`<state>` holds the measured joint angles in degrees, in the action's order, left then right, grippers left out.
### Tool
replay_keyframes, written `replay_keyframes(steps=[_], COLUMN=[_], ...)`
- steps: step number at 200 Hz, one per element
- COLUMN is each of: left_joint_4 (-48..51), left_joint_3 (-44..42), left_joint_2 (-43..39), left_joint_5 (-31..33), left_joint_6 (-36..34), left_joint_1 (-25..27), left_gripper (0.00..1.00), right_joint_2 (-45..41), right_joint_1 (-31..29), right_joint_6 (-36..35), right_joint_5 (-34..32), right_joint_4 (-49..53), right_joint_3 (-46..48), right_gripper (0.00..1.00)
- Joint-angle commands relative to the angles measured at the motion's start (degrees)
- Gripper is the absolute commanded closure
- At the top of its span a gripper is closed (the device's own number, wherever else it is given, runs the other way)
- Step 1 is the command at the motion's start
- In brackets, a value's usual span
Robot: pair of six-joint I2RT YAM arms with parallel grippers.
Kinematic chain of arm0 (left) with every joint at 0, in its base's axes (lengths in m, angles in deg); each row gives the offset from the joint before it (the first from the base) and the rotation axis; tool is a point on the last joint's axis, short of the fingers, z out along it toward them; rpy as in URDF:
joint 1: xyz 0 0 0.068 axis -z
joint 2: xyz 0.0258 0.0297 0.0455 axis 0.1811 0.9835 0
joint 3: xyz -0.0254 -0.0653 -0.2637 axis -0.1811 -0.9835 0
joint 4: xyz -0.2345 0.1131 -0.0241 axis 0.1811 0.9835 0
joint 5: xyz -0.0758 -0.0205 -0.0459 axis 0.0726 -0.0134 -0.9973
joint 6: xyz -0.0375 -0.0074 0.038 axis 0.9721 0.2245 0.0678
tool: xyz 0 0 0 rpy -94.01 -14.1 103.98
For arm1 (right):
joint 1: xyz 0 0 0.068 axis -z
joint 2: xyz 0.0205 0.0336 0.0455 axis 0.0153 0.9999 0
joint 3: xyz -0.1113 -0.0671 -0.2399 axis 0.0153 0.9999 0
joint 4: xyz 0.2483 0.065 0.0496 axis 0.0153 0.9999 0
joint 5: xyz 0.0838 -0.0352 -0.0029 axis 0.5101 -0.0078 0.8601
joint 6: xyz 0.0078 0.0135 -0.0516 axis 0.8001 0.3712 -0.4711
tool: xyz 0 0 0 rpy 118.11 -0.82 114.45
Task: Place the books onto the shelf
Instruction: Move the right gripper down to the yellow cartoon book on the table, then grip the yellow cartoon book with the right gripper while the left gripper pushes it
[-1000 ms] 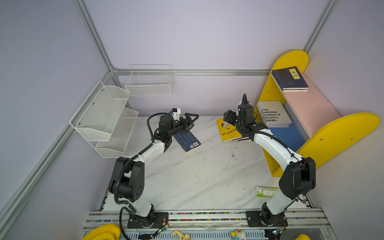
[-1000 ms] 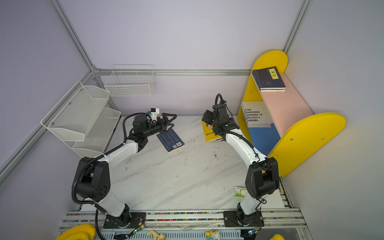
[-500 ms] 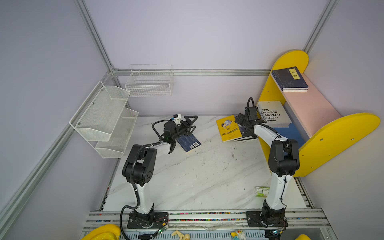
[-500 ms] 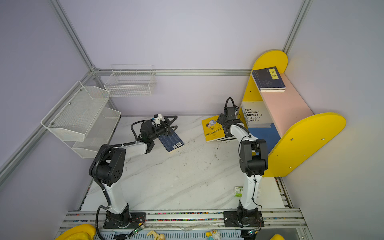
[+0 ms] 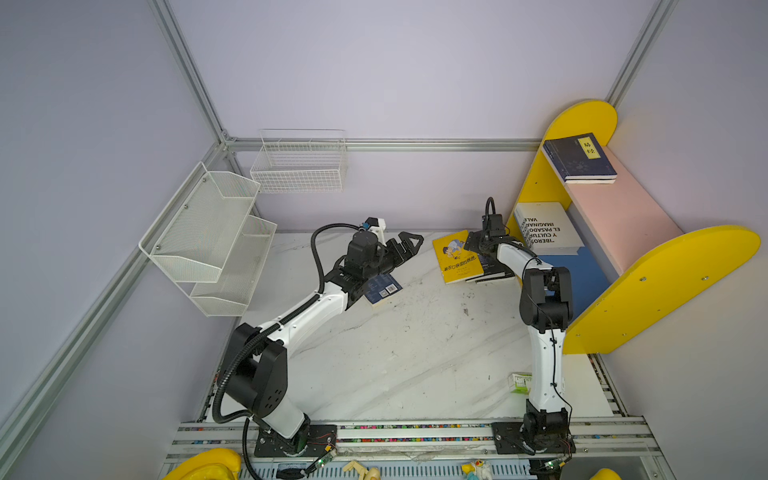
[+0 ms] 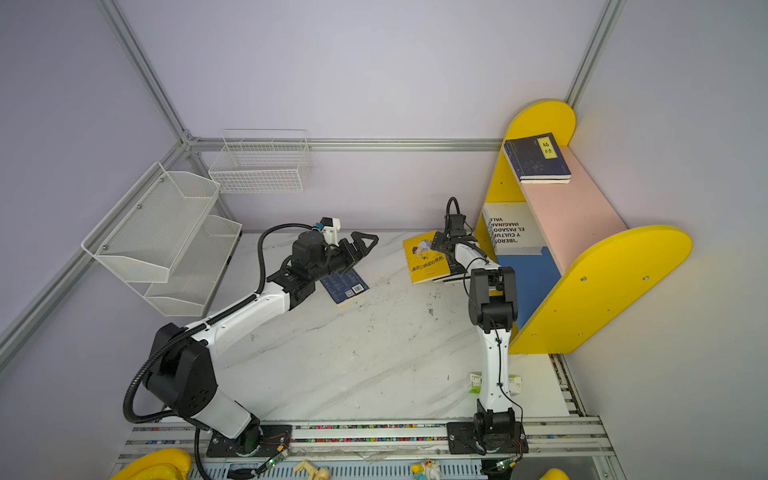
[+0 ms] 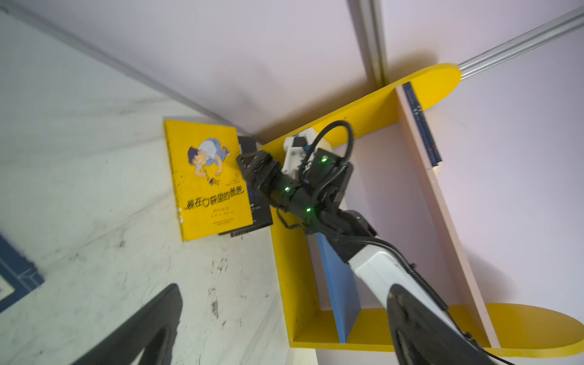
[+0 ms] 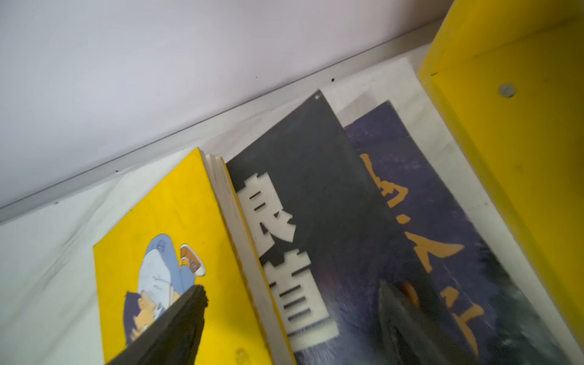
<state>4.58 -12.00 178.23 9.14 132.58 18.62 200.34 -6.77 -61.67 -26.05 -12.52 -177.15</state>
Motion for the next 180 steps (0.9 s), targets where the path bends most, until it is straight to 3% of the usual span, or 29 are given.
replay_keyframes(steps=[1, 28, 70, 112, 139, 180], left_joint_4=[6.2, 17.7, 15.8, 14.9, 15.8, 21.1], left_joint_3=[5.5, 14.0, 11.4, 13.9, 16.0, 22.7], left_joint_2=[2.9, 8.4, 14.4, 23.6, 27.6, 33.2], left_joint_5=[1.7, 1.6, 1.1, -5.5, -5.6, -4.3], left_joint_6=[-5.6, -7.5, -4.6, -2.2, -3.4, -9.0], left_joint_1=[-0.8, -1.3, -3.1, -3.9, -4.2, -4.7], left_gripper=[0.01, 0.01, 0.01, 0.00, 0.00, 0.00], right_joint_2=[4.2, 6.0, 4.6, -0.1, -4.4, -3.6], right_joint_1=[0.1, -1.0, -7.6, -11.1, -12.5, -14.2], right_joint_6=[-3.1, -6.0, -11.1, -6.8, -6.5, -9.0], right_joint_5=[0.9, 4.9, 8.9, 11.1, 11.6, 13.4], right_joint_4=[4.8, 5.6, 5.3, -0.9, -6.0, -5.4], right_joint_3=[-4.0, -4.7, 1.6, 15.0, 22.0, 22.1], right_gripper=[0.18, 0.26, 0.44, 0.55, 0.57, 0.58])
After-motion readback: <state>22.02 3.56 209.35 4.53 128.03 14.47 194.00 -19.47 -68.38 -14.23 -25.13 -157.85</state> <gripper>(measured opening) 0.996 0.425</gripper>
